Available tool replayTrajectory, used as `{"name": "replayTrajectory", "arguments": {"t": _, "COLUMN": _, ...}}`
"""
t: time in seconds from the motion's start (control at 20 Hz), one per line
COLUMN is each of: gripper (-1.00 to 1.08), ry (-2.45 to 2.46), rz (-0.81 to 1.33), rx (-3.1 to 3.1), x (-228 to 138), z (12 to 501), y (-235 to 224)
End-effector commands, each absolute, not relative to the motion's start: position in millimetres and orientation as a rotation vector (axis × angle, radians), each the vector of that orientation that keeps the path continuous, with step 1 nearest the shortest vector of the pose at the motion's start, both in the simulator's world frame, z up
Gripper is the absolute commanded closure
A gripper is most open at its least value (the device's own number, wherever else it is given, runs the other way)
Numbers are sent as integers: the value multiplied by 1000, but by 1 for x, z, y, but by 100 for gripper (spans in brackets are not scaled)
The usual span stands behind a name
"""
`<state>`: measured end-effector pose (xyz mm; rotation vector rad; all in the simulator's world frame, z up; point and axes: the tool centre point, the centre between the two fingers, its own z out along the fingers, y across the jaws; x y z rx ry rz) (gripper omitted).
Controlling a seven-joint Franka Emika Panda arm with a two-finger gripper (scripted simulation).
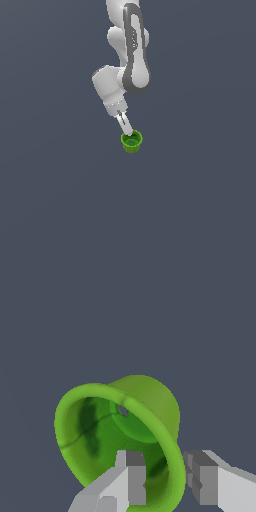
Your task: Pick up the object and move it to a goal position.
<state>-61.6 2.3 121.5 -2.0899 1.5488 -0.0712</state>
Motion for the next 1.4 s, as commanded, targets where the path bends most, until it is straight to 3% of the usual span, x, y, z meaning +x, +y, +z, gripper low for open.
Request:
{"name": "replayTrajectory", "arguments": {"t": 0.0, "gripper": 108, "ry": 1549, "rz": -73, "rx": -2089, "x": -63, "z": 139, "y": -3}}
{"name": "replayTrajectory", "arguments": {"t": 1.35, "gripper": 108, "ry": 1563, "rz": -74, "rx": -2096, "x": -95, "z": 387, "y": -93}}
